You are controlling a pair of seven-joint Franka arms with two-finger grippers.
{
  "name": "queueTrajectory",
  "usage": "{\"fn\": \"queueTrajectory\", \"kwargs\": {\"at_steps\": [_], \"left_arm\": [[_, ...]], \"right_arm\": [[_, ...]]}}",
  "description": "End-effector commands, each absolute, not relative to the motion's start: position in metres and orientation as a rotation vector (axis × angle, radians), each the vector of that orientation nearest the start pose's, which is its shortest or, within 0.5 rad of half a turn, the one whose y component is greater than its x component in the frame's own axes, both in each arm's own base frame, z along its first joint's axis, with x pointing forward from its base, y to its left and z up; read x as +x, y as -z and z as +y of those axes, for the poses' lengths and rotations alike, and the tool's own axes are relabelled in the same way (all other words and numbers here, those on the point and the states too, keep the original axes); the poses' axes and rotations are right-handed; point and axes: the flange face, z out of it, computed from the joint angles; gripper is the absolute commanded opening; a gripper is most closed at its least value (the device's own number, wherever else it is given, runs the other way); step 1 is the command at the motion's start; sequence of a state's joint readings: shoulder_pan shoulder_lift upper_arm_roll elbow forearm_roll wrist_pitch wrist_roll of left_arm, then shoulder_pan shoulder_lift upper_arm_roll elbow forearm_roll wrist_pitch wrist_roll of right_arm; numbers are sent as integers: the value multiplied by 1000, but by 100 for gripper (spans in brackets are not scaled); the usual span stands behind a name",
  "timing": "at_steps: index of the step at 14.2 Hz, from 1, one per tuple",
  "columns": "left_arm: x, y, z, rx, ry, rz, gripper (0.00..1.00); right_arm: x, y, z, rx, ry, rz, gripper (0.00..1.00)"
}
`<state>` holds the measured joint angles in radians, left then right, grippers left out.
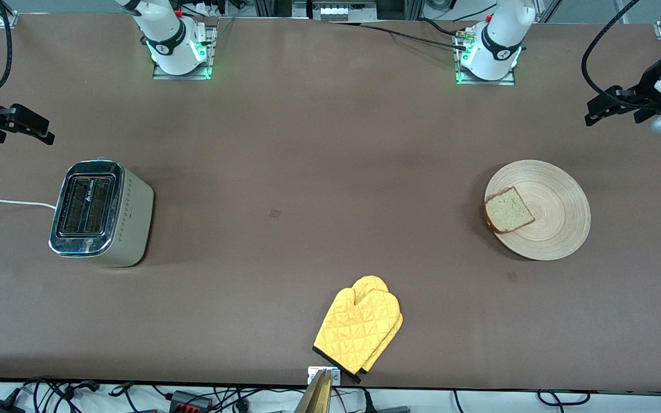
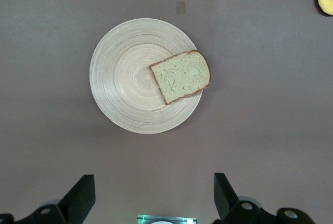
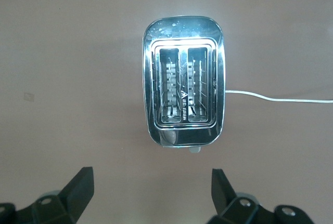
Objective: Move plate and put bread in toaster
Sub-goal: 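Move the left gripper toward the wooden plate while the right gripper nears the toaster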
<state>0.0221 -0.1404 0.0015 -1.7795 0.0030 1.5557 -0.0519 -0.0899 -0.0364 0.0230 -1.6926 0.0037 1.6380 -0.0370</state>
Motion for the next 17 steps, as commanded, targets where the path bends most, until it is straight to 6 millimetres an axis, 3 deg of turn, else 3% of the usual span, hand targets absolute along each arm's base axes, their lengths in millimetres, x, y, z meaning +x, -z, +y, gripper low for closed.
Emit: {"fn": "queueTrajectory", "kwargs": {"at_steps": [1, 5, 7, 8, 11, 13, 14, 15, 17], "left_arm": [[506, -606, 16, -3131, -132, -110, 100], [509, -605, 15, -3132, -125, -113, 100], [521, -593, 19, -3128, -149, -122, 100], [525, -596, 36, -3130, -135, -170, 100], [553, -575, 79, -3141, -178, -290, 100], [575, -527, 104, -3169, -299, -370, 100], [578, -511, 142, -3232, -320, -462, 100], [582, -481, 181, -3360, -352, -504, 100], [594, -433, 236, -3486, -355, -379, 100]], "right_arm": [[540, -594, -35, -3134, -21, 30, 100], [546, -592, -36, -3131, -11, 33, 100], [551, -591, -36, -3130, 22, 36, 100], [556, -584, -35, -3125, 21, 44, 100], [568, -567, -21, -3132, 5, 5, 100], [571, -562, -24, -3124, -6, 18, 100], [572, -565, -24, -3129, 3, 5, 100], [572, -565, -23, -3127, -4, 13, 100], [571, -563, -23, -3125, -18, 13, 100]]}}
